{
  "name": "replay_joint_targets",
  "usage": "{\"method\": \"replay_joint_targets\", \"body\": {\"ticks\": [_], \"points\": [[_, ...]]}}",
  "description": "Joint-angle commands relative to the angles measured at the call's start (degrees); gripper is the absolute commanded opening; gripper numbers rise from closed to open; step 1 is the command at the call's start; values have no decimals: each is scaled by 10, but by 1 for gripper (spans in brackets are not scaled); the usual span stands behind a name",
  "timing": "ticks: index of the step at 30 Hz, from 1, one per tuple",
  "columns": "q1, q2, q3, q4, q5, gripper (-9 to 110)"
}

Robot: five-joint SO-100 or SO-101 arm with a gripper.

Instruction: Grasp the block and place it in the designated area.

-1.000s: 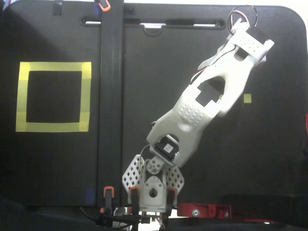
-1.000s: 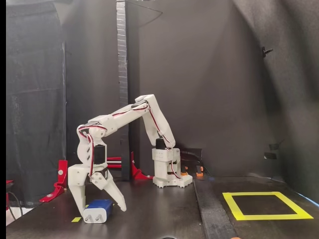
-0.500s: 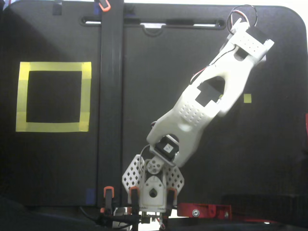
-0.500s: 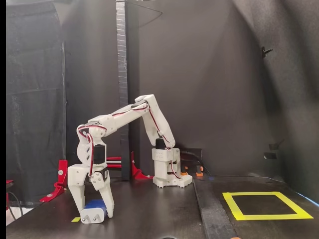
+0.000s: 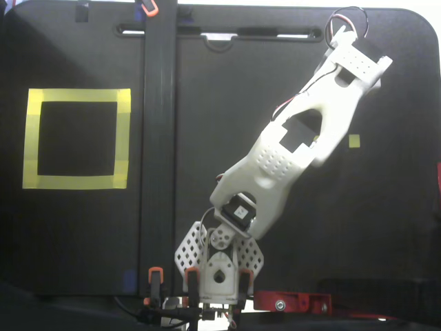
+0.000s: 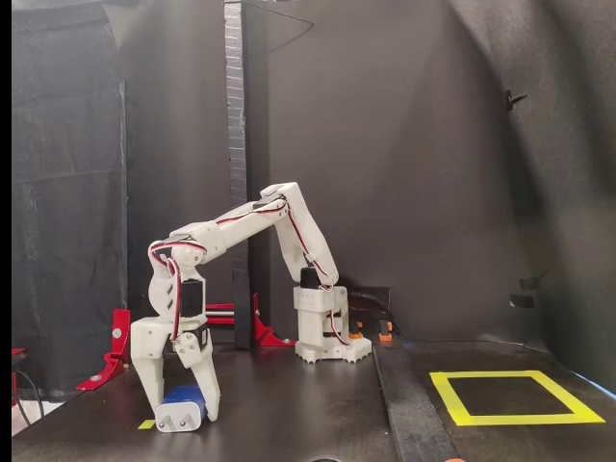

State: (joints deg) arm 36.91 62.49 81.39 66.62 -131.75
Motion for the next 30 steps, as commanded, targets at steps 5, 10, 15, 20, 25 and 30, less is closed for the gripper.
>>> {"method": "replay_joint_targets", "body": {"ticks": [5, 10, 15, 20, 25, 30], "points": [[-8, 54, -10, 40, -3, 19], [-15, 78, -35, 86, 4, 19], [-23, 106, -77, 152, 15, 19], [-34, 151, -80, 183, 33, 19], [-42, 192, -80, 212, 41, 19], [-43, 214, -80, 232, 43, 19]]}}
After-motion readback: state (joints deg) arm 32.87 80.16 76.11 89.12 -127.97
